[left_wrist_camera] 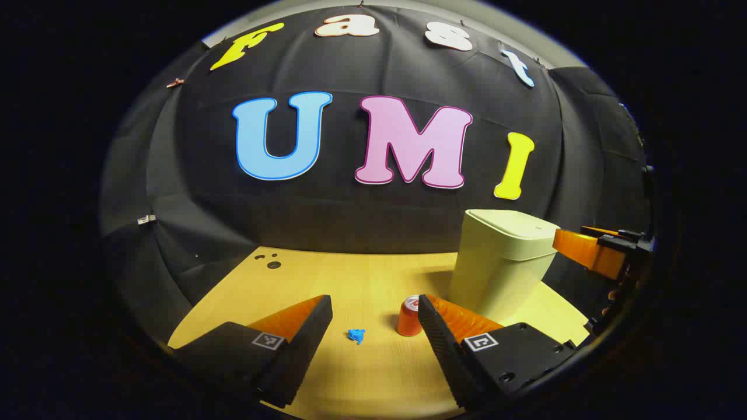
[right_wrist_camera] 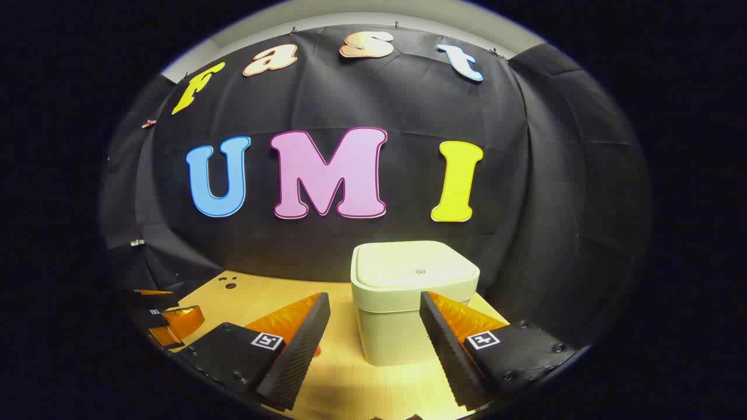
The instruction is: Press the lid of the desktop garbage bin to open it, pick up the crumpled paper on the desktop and throw it into the bin, then pick up the pop can on the desktop and drop it into the bin, and finally close the garbage bin lid.
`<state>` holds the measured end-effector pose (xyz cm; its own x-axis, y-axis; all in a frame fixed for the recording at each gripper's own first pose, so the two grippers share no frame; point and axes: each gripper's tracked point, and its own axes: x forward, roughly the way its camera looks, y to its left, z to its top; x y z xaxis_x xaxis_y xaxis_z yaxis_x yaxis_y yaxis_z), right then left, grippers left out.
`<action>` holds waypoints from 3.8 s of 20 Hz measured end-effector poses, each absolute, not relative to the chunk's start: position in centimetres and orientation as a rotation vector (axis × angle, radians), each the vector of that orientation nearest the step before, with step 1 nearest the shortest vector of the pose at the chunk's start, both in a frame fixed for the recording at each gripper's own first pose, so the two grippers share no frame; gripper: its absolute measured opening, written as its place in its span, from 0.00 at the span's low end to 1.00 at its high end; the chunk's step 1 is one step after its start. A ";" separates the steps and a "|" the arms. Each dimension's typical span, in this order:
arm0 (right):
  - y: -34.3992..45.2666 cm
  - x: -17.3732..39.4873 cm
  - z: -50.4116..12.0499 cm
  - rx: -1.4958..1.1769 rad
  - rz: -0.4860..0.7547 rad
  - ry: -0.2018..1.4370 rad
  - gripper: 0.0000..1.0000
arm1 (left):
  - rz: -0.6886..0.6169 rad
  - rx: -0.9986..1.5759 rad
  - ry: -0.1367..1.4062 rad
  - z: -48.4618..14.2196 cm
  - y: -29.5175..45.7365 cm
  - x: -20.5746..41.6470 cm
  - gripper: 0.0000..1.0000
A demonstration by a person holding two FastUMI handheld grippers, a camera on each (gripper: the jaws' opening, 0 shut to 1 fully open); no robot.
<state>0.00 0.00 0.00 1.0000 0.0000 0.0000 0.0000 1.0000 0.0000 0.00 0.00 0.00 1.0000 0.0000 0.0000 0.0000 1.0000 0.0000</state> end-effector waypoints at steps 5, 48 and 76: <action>-0.4 1.1 -0.6 -0.001 0.002 0.021 0.98 | 0.005 -0.002 0.029 -0.6 -0.1 1.4 0.96; 2.8 -0.5 -1.3 -0.011 0.203 0.074 0.05 | -0.008 0.021 0.051 -1.8 -1.6 0.6 0.96; -6.1 11.3 1.0 -0.095 0.088 0.162 0.05 | 0.130 -0.042 0.134 -5.0 2.4 0.8 0.96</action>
